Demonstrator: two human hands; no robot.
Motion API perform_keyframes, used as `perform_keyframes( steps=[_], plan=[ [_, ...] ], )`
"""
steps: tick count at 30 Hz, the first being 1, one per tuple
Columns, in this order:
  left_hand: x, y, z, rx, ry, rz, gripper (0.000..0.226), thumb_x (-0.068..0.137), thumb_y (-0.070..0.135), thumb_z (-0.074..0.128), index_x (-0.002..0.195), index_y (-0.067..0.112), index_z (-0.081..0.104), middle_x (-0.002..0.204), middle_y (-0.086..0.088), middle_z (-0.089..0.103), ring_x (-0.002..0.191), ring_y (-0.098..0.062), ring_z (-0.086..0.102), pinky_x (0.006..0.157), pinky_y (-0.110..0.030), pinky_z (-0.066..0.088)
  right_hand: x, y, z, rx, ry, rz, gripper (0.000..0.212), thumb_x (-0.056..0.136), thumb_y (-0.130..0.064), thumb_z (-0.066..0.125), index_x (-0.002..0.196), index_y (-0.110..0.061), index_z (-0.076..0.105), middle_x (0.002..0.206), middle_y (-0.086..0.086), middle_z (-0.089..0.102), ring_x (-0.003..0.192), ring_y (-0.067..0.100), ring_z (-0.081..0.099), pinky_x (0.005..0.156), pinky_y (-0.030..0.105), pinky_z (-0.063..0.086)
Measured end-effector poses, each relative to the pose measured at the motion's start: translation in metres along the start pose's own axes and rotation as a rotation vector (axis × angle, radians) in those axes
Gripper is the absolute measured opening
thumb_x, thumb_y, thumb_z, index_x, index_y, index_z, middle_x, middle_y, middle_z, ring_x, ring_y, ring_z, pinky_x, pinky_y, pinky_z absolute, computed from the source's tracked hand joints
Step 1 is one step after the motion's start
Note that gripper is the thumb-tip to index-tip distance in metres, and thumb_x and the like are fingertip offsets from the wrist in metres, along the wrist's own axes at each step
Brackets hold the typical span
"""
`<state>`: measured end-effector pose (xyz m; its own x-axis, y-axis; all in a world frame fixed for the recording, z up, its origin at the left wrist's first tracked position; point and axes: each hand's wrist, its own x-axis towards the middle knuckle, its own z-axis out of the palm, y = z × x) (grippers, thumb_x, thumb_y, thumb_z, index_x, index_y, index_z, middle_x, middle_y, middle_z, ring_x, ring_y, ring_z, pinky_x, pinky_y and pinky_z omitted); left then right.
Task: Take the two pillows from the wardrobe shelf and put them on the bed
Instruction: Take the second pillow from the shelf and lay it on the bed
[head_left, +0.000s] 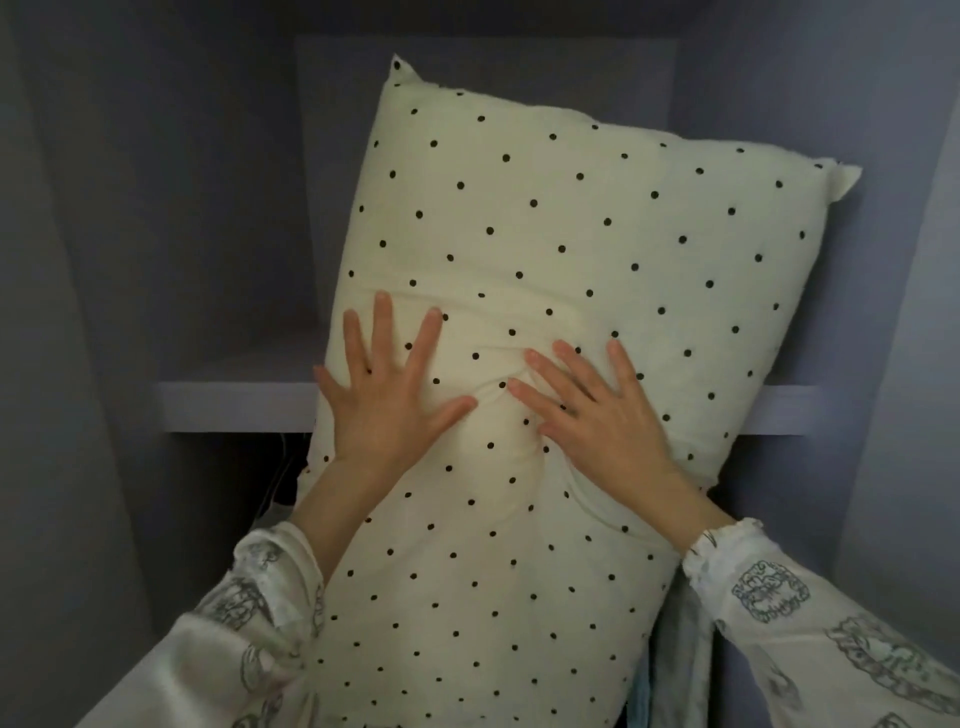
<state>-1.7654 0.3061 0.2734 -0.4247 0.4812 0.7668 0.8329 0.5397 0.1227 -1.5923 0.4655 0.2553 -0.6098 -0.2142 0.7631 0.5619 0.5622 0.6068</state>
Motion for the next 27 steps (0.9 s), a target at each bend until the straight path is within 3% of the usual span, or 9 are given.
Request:
perform_keyframes(
  steps=[3,6,9,11,17,23,27],
  plan=[
    [0.008,-0.010,0.007,-0.035,-0.010,-0.019,0.094,0.064,0.087,0.031,0.139,0.050,-0.012,0.155,0.006,-0.021,0.143,-0.031,-0.015,0.100,-0.074,0.019,-0.008,0.000,-0.009,0.019,-0.017,0.198,0.063,0.089,-0.052,0.049,0.144,-0.028,0.030,0.152,0.003,0.031,0.140,0.024,0.029,0.111,0.058,0.018],
    [0.016,-0.014,0.009,-0.088,-0.049,-0.058,0.096,0.059,0.091,0.027,0.136,0.055,-0.016,0.155,0.010,-0.021,0.144,-0.030,-0.014,0.101,-0.073,0.018,-0.027,-0.002,-0.019,0.148,-0.039,0.453,0.059,0.089,-0.054,0.044,0.141,-0.026,0.038,0.153,0.008,0.029,0.142,0.027,0.023,0.112,0.060,0.010],
    [0.018,-0.015,0.010,-0.136,-0.070,-0.126,0.096,0.056,0.093,0.026,0.134,0.058,-0.017,0.155,0.010,-0.020,0.144,-0.032,-0.011,0.101,-0.072,0.019,-0.048,-0.004,-0.028,0.364,-0.102,0.759,0.072,0.084,-0.064,0.046,0.144,-0.029,0.030,0.157,0.009,0.014,0.145,0.029,0.007,0.109,0.066,0.005],
    [0.018,-0.016,0.011,-0.171,-0.075,-0.146,0.096,0.055,0.094,0.027,0.133,0.059,-0.017,0.156,0.011,-0.019,0.144,-0.032,-0.010,0.101,-0.072,0.018,-0.054,-0.003,-0.034,0.545,-0.125,0.915,0.083,0.077,-0.070,0.043,0.147,-0.032,0.019,0.159,0.005,0.000,0.145,0.028,-0.005,0.110,0.066,0.011],
    [0.015,-0.021,0.011,-0.207,-0.035,-0.106,0.090,0.061,0.090,0.029,0.135,0.059,-0.013,0.156,0.014,-0.014,0.144,-0.031,-0.005,0.097,-0.074,0.020,-0.054,0.004,-0.038,0.664,-0.226,0.950,0.087,0.072,-0.072,0.040,0.140,-0.045,-0.008,0.150,-0.014,-0.023,0.143,0.020,-0.020,0.115,0.049,0.009],
    [0.011,-0.024,0.010,-0.225,-0.035,-0.089,0.082,0.068,0.086,0.022,0.135,0.058,-0.015,0.155,0.014,-0.017,0.144,-0.027,-0.008,0.100,-0.072,0.019,-0.049,0.002,-0.029,0.754,-0.125,1.031,0.082,0.080,-0.064,0.030,0.143,-0.033,-0.012,0.153,-0.007,-0.021,0.143,0.022,-0.020,0.115,0.037,-0.005],
    [0.013,-0.029,0.003,-0.266,-0.065,-0.099,0.082,0.069,0.084,0.021,0.137,0.055,-0.015,0.156,0.013,-0.017,0.144,-0.029,-0.006,0.104,-0.068,0.024,-0.042,0.005,-0.023,0.855,-0.047,1.222,0.100,0.080,-0.059,0.053,0.148,-0.020,-0.009,0.158,0.004,-0.016,0.144,0.020,-0.014,0.116,0.032,-0.005]
  ],
)
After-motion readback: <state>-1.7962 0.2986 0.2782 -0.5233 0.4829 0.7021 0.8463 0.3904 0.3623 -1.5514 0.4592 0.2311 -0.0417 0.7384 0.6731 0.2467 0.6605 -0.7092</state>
